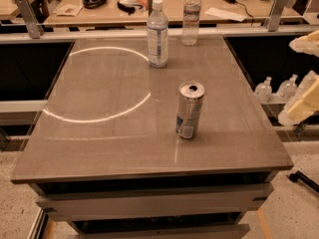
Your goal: Move blue plastic bottle near redbull can
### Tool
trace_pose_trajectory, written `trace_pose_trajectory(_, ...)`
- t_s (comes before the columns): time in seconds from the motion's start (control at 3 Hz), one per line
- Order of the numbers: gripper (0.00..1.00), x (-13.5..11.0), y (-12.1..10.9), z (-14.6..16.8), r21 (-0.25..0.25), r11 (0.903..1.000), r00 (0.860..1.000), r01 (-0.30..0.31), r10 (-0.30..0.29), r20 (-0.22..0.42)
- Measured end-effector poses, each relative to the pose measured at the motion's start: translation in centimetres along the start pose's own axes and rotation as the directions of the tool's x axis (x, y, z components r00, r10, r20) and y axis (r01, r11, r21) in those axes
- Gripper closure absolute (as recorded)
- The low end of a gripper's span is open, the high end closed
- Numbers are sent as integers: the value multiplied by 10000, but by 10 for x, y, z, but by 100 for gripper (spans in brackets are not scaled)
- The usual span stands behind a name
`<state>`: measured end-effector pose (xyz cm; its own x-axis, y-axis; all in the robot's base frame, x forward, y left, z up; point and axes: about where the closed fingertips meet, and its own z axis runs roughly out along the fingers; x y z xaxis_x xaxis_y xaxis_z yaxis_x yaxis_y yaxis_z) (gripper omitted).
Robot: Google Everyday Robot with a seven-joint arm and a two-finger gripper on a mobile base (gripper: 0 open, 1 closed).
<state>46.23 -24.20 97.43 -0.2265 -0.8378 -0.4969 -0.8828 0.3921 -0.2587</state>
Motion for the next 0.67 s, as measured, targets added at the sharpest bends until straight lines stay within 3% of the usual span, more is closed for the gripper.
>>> trace_pose_trajectory(0.33,0,22,-16,22,56,9966,9791,-820,795,1872)
trace_pose_trajectory(0.67,0,23,-30,34,158,9815,9010,-1909,1688,3997)
